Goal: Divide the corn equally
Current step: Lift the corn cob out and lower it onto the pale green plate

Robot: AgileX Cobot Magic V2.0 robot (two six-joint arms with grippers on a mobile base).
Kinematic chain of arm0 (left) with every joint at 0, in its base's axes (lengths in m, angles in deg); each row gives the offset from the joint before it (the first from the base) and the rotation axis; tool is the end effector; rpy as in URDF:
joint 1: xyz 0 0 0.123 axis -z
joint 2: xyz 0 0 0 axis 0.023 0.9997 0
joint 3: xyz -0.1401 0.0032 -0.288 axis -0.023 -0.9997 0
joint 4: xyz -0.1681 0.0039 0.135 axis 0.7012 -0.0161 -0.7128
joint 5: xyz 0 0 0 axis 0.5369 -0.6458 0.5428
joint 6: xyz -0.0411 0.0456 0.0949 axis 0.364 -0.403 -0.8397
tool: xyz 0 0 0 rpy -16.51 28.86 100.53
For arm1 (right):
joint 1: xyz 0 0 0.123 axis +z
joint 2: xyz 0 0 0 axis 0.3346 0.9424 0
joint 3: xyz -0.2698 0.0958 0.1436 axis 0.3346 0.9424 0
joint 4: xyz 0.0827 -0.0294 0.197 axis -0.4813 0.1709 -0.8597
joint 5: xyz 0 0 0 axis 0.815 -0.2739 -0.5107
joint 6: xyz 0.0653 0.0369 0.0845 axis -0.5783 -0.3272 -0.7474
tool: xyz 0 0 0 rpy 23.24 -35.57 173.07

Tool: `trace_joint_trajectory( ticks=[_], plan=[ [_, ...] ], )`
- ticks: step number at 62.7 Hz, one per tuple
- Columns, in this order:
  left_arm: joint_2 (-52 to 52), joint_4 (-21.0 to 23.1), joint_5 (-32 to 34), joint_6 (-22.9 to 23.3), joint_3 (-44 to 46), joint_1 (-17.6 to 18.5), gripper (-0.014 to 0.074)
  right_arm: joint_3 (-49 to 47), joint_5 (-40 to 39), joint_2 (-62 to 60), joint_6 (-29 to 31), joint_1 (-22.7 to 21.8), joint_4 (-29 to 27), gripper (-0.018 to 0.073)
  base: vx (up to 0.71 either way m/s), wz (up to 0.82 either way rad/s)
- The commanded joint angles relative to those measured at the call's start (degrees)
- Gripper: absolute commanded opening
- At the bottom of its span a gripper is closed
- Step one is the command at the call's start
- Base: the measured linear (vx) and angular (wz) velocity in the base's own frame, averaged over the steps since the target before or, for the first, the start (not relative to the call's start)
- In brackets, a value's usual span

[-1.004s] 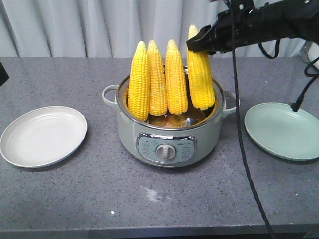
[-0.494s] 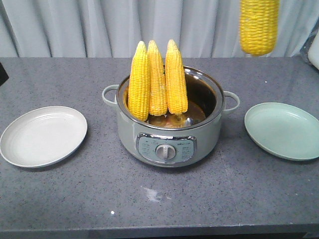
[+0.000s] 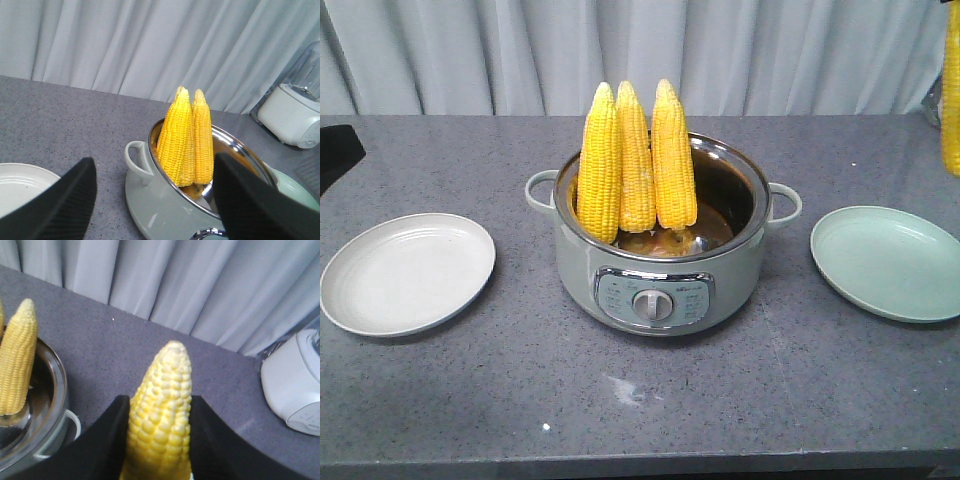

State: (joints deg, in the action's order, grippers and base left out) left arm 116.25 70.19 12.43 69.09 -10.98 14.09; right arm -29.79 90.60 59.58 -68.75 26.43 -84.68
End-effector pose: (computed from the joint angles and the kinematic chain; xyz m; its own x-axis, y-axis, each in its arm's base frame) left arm 0.1160 -0.0442 0.4088 -0.2950 -0.3213 -0.8998 0.2697 0.8755 -0.4011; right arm 0.2487 0.0222 0.5120 -0.4843 -0.2773 -0.8298 -0.1711 0.9602 -0.2210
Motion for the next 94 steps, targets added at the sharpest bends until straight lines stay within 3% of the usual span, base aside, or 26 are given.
trace_joint_trajectory(
  ticks=[1, 5, 12, 20, 33, 41, 51, 71, 85, 94],
  plan=[
    [-0.1, 1.0, 3.9, 0.0, 2.0, 0.4, 0.0453, -1.2, -3.6, 3.0, -1.5, -4.4, -0.1, -0.0004, 0.00, 0.00],
    [-0.1, 1.0, 3.6, 0.0, 2.0, 0.4, 0.0441, -1.2, -3.7, 6.3, -1.1, -8.6, -3.5, -0.0004, 0.00, 0.00],
    [-0.1, 1.0, 2.1, 0.0, 2.0, 0.4, 0.0428, -1.2, -3.8, 12.6, 2.5, -14.7, -14.5, -0.0004, 0.00, 0.00],
    [-0.1, 1.0, 1.2, 0.0, 2.0, 0.4, 0.0424, -1.2, -4.0, 18.8, 6.6, -17.3, -20.7, -0.0003, 0.00, 0.00],
    [-0.1, 1.0, 1.2, 0.0, 2.0, 0.4, 0.0424, -1.2, -3.3, 26.3, 8.0, -17.7, -21.1, 0.0015, 0.00, 0.00],
    [-0.1, 1.0, 0.9, 0.0, 2.0, 0.4, 0.0424, -1.2, -2.9, 28.8, 8.3, -17.7, -21.1, 0.0071, 0.00, 0.00],
    [-0.1, 1.0, 0.5, 0.0, 2.0, 0.4, 0.0424, -1.2, -1.3, 31.2, 8.3, -17.7, -20.7, 0.0179, 0.00, 0.00],
    [-0.1, 0.9, 0.3, 0.1, 2.0, 0.4, 0.0424, -1.2, -0.9, 32.2, 8.0, -17.7, -20.7, 0.0480, 0.00, 0.00],
    [-0.1, 1.2, 1.6, 0.4, 2.0, 0.4, 0.0424, -1.3, -1.0, 27.1, 8.0, -17.7, -21.7, 0.0487, 0.00, 0.00],
    [0.0, 4.9, 4.1, -0.3, 2.0, 0.4, 0.0424, -1.3, -1.0, 19.2, 11.2, -17.7, -24.3, 0.0428, 0.00, 0.00]
  ],
)
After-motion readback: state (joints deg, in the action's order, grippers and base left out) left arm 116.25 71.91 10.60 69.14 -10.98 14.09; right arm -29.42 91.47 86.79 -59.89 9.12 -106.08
